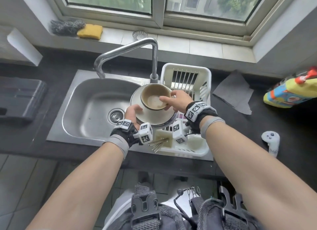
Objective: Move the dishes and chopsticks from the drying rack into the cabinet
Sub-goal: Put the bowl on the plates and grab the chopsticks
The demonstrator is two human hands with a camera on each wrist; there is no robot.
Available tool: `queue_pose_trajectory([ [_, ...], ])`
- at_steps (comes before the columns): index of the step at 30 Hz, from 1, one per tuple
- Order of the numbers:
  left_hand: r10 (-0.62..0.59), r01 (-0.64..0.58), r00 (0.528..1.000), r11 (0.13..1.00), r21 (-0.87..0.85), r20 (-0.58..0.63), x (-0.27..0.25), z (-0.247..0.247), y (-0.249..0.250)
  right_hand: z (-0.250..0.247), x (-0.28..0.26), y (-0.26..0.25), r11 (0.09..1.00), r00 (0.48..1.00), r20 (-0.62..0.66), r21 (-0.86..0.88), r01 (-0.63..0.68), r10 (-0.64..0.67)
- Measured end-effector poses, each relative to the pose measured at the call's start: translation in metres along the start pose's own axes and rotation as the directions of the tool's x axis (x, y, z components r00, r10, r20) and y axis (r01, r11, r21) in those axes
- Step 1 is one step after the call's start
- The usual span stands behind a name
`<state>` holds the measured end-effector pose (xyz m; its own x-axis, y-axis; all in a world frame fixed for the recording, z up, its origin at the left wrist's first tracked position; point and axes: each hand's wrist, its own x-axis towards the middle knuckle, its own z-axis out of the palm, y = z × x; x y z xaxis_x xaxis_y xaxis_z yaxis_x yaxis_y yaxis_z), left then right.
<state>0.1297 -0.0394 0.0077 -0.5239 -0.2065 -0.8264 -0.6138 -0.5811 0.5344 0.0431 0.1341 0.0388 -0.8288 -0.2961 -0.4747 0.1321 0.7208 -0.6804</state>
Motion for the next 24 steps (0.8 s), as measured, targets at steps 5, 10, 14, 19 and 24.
queue_pose_trajectory([
  [5,-0.02,0.021,1.0,0.997,-0.072,0.009,-0.004,-0.02,-0.004,0.01,-0.006,-0.005,0.999,0.991,-0.133,0.03,-0.015,0.019],
  [10,-0.014,0.015,1.0,0.992,-0.123,0.003,-0.008,-0.037,-0.012,0.02,-0.011,0.016,0.998,0.934,-0.354,0.063,-0.026,0.047],
  [14,0.003,-0.008,0.999,0.987,-0.163,-0.033,-0.023,-0.045,-0.018,0.026,-0.013,0.051,0.973,0.963,-0.151,-0.031,-0.228,0.221],
  [19,0.027,-0.042,0.997,0.971,-0.236,-0.067,-0.045,-0.051,-0.03,0.057,-0.032,0.088,0.97,0.978,0.129,-0.198,-0.139,0.166],
  [24,0.044,-0.084,0.986,0.964,-0.253,-0.158,-0.058,-0.06,-0.047,0.084,-0.036,0.091,0.942,0.975,0.221,-0.329,0.063,0.012],
])
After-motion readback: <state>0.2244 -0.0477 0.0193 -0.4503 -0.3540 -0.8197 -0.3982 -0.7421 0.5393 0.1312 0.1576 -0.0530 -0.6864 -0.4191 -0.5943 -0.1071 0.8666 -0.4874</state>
